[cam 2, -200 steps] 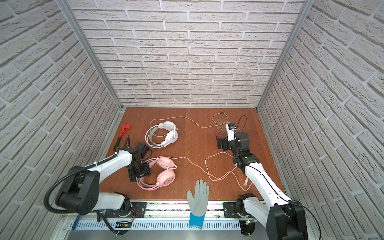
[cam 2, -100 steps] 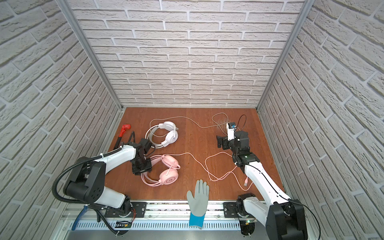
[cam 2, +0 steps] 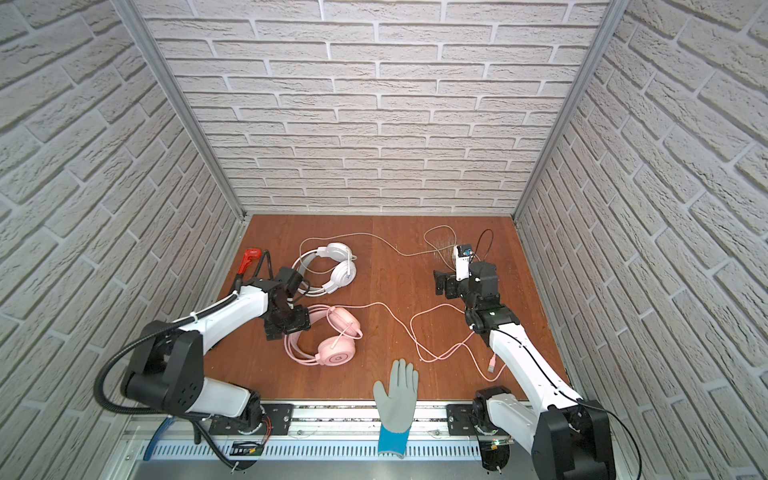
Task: Wrap the headphones
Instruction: 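Grasp the pink headset band with the left gripper while the right gripper approaches the cable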
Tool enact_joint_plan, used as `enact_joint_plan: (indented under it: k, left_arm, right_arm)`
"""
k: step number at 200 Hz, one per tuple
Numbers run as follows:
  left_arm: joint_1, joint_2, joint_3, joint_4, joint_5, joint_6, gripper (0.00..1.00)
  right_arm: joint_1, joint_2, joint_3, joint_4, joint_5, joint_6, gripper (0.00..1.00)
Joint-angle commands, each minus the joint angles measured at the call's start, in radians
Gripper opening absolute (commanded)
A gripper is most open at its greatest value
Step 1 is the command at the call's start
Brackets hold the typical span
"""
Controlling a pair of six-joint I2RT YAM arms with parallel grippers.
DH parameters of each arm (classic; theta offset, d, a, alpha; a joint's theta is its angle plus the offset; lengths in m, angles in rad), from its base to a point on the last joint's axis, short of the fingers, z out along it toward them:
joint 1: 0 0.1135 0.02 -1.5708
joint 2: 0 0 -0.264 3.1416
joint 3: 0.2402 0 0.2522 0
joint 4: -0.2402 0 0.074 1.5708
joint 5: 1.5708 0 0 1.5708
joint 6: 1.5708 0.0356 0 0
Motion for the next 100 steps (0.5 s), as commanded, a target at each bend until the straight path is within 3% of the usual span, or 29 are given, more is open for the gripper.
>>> enact_joint_plan:
  k: [1,38,100]
  left_arm:
    - [-0.005,-0.041,-0.053,-0.024,0.019,-0.035,0.83]
    - [-0.006,-0.015,-0.124,0.055,0.050,-0.065,0.77]
    - [-0.004,0.054,-0.117,0.077,-0.025,-0.044,0.64]
  right_arm:
    - [0.011,-0.003,0.031,0.017,0.003,0.005,1.00]
    - [0.013,0.016,0.045,0.015,-0.013,0.006,1.00]
    - [0.018,0.072,0.116,-0.100,-0.123,-0.036,0.97]
